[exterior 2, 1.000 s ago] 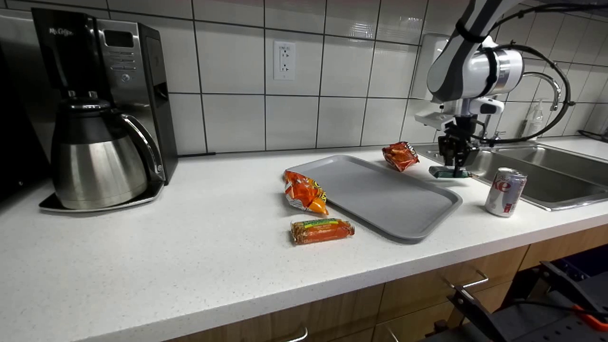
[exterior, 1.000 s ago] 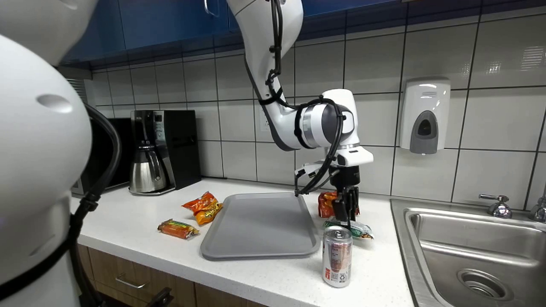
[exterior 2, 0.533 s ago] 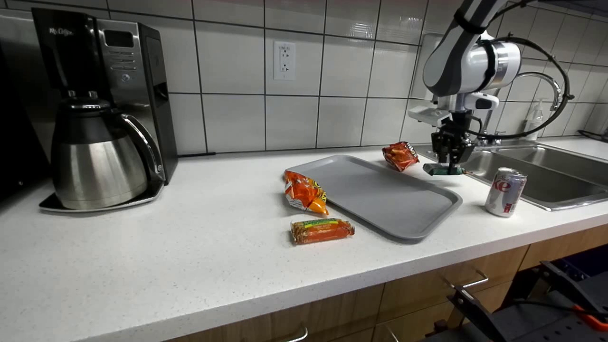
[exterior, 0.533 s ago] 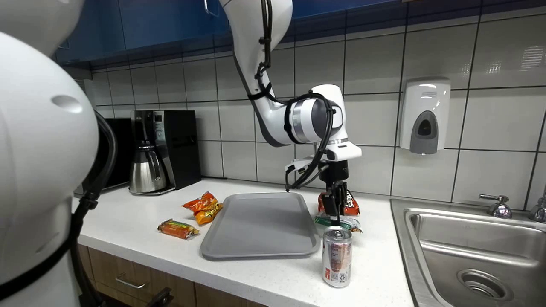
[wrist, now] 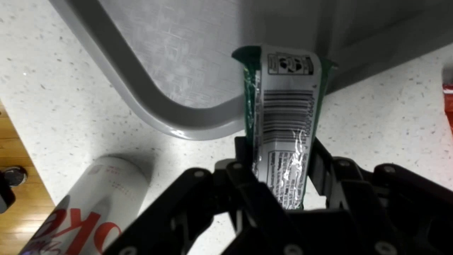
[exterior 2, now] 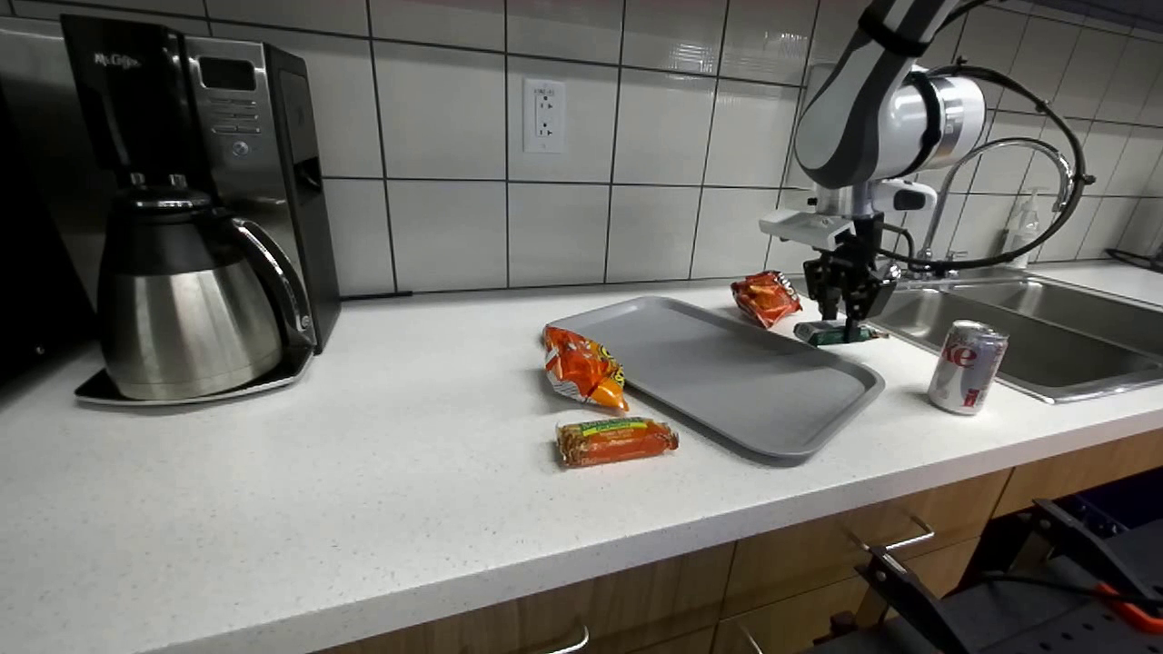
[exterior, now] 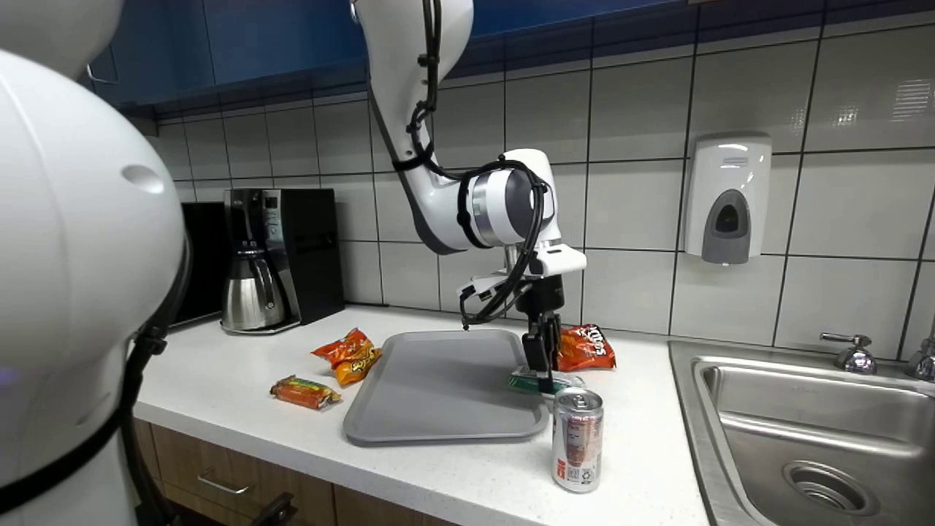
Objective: Pick up the green candy bar and put it on the gray tray, pick up the orange candy bar and put it on the gray tray
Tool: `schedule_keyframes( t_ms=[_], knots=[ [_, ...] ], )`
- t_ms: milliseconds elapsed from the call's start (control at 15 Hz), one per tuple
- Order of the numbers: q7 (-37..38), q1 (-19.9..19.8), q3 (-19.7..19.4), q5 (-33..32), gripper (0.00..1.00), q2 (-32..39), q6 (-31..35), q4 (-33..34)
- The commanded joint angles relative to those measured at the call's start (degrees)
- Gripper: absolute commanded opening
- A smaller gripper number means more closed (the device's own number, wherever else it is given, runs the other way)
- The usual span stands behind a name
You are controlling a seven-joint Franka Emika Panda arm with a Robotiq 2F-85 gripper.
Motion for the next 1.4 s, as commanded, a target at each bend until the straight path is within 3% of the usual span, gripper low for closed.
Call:
schedule_keyframes(
  t_ms=[0, 1067, 1133, 1200, 1333],
  knots=[
    [1.14, 0.98, 0.89, -2.86, 0.18, -4.09, 1.00, -4.64],
    [7.72, 6.13, 0.87, -11.10, 0.18, -4.38, 10.42, -13.24],
    [7.40, 6.06, 0.88, -10.89, 0.68, -4.62, 10.41, -13.41],
    [6.73, 5.78, 1.04, -10.46, 0.69, -5.05, 10.08, -13.53],
    [5.69, 5.29, 1.30, -9.87, 0.82, -5.84, 9.34, -13.60]
  ],
)
